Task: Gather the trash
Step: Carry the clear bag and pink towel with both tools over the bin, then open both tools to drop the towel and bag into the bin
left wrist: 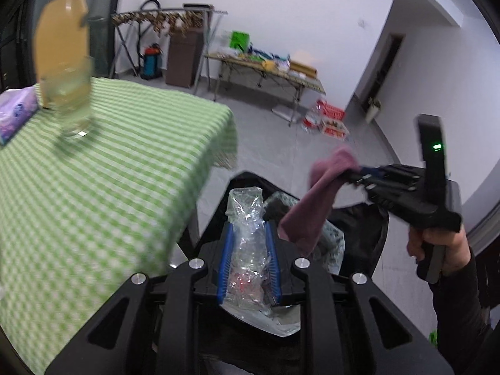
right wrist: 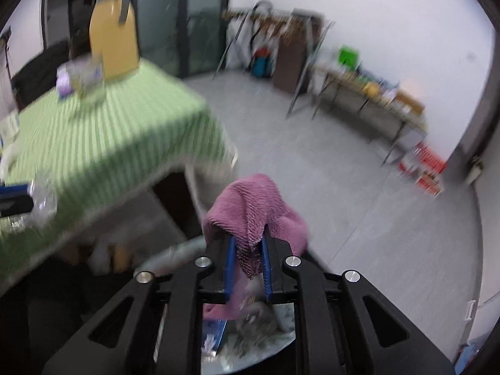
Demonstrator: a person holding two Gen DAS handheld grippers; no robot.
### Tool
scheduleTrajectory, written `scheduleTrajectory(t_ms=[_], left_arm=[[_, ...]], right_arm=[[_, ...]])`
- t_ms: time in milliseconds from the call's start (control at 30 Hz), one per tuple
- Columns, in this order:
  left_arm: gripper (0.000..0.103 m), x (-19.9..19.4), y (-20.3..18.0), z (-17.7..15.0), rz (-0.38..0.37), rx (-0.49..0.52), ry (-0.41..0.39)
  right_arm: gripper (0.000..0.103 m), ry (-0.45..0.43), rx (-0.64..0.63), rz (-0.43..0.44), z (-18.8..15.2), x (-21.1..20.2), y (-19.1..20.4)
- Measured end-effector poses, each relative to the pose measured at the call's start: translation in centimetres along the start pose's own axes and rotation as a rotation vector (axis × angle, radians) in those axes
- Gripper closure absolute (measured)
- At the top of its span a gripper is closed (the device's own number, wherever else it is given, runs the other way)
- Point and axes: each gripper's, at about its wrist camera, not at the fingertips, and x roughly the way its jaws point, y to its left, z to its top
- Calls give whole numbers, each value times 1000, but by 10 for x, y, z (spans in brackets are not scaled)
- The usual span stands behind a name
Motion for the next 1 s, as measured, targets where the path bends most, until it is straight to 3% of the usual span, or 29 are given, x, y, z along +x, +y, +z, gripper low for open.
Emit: scheduleTrajectory(t_ms=[167, 333, 533, 767, 833, 900, 1000], left_arm=[[84, 35, -17, -8, -18, 18, 73], [84, 62, -22, -18, -22, 32, 140], [83, 105, -33, -19, -26, 31, 219], [82, 177, -60, -5, -69, 44, 313], [77, 193, -67, -3, -64, 48, 336], [63, 206, -70, -1, -58, 27, 356], [62, 210, -68, 2, -66, 12, 351]], right_arm=[[70, 126, 115, 66, -23, 60, -13], [56, 188, 145, 77, -37, 81, -13], [55, 151, 216, 85, -45, 68, -30], [55, 100, 274, 36, -57, 46, -53], [55, 96, 281, 11, -62, 41, -59], [55, 89, 287, -8, -62, 38, -64], [55, 87, 302, -18, -68, 34, -72]])
